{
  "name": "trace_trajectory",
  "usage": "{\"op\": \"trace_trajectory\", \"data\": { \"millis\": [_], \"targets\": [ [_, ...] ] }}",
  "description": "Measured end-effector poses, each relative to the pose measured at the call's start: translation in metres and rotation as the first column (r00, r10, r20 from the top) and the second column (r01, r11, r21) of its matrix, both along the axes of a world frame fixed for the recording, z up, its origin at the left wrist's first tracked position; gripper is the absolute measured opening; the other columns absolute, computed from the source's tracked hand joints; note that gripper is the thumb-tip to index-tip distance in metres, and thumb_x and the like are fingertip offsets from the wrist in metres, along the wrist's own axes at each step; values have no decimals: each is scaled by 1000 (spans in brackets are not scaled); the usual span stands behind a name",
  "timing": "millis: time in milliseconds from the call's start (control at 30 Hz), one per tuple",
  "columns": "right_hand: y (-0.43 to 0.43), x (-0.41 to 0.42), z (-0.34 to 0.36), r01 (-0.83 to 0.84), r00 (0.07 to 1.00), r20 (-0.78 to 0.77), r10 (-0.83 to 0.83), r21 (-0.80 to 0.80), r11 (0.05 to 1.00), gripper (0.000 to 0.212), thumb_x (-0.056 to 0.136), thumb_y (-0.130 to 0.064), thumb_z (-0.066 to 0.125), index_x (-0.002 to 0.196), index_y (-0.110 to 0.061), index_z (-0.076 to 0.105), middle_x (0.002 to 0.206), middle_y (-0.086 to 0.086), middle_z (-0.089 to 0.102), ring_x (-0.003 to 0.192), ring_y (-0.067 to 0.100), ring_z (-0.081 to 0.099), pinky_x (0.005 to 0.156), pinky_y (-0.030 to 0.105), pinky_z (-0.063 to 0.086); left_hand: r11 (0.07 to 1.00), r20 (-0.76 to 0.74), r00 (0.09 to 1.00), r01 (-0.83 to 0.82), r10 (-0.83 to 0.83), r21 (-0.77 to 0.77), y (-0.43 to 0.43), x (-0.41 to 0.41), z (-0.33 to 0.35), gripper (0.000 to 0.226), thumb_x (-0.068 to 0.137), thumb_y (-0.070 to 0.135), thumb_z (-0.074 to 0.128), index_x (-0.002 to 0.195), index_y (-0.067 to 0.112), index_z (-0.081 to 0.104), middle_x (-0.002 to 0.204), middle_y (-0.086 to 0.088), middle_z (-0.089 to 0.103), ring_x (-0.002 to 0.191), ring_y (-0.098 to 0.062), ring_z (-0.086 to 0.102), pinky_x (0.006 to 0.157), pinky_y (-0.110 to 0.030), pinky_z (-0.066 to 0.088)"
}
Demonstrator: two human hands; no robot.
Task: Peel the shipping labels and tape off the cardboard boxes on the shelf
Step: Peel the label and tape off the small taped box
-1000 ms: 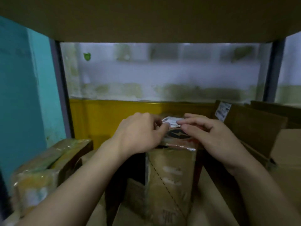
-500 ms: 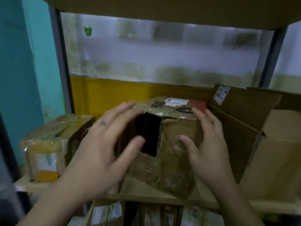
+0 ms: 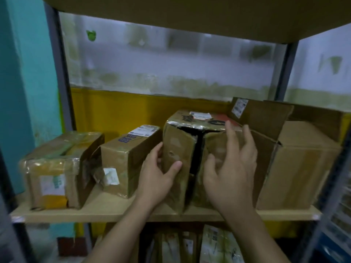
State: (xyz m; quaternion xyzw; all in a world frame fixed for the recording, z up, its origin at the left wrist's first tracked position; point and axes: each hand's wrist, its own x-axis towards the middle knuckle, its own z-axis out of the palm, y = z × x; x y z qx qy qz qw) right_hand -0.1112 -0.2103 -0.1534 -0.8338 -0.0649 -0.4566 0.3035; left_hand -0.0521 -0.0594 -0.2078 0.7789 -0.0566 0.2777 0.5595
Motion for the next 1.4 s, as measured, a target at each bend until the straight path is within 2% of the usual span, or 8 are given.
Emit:
{"op": "trace_trajectory", "data": {
  "millis": [200, 267, 367, 533, 767, 967, 1233, 1400],
  "targets": [
    [42, -24, -11, -151, 877, 428, 219, -186, 971, 50, 77, 2, 63, 125, -10, 64, 138, 15, 50, 130, 28, 47, 103, 47, 41, 961, 167, 983, 29, -78, 276, 13, -23, 25, 21, 86, 26, 70, 106, 33, 68, 85, 21, 67, 77, 4, 60, 73, -25, 52],
    [54, -27, -11, -239, 826, 475, 304, -194, 951, 45, 76, 6, 58, 117, -9, 69, 130, 14, 56, 122, 25, 54, 100, 41, 45, 932, 318, 948, -127, 13, 339, 44, -36, 31, 15, 86, 27, 64, 99, 32, 71, 85, 22, 66, 78, 2, 61, 70, -19, 48],
    [75, -15, -18, -398, 837, 354, 417, -130, 908, 40, 83, 3, 53, 117, -10, 69, 127, 7, 57, 117, 19, 56, 102, 30, 43, 801, 437, 871, -421, 226, 425, 92, -46, 36, 23, 84, 26, 61, 103, 24, 73, 97, 7, 71, 90, -15, 61, 76, -25, 44],
    [109, 17, -52, -498, 866, 14, 499, -55, 865, 41, 88, -22, 51, 128, -26, 58, 132, -10, 47, 125, 7, 44, 104, 27, 39, 491, 333, 823, -548, 460, 677, 143, -51, 28, 34, 85, 39, 52, 112, 27, 69, 111, 2, 68, 108, -27, 56, 89, -44, 41],
    [154, 62, -53, -395, 915, 2, 403, -200, 897, 58, 81, -31, 72, 135, -21, 55, 145, 14, 43, 136, 30, 37, 107, 57, 35, 335, 329, 699, -633, 634, 698, 161, -49, 8, 55, 82, 57, 50, 127, 26, 60, 128, -2, 62, 121, -28, 49, 105, -50, 34],
    [168, 98, -46, -378, 920, -202, 336, -229, 897, 66, 80, -37, 74, 139, -22, 50, 152, 13, 36, 142, 31, 28, 112, 55, 28, 480, 96, 646, -650, 757, 590, 169, -36, -11, 97, 66, 75, 53, 148, 28, 29, 163, -6, 9, 150, -28, -4, 118, -59, 13],
    [142, 93, -55, -180, 961, -198, 191, 73, 981, 61, 79, -2, 66, 135, -21, 52, 157, 11, 19, 146, 28, 13, 112, 47, 29, 467, 203, 659, -685, 724, 559, 165, -15, -26, 83, 67, 68, 61, 136, 24, 45, 152, -6, 33, 142, -29, 17, 105, -56, 35],
    [145, 80, -53, -248, 967, 107, 231, 185, 951, 50, 81, -5, 64, 130, -14, 58, 155, 14, 25, 145, 26, 16, 118, 31, 15, 621, 215, 738, -661, 640, 420, 163, -4, -39, 91, 63, 65, 78, 138, 31, 42, 161, 0, 5, 147, -28, 7, 112, -55, 22]
  ]
}}
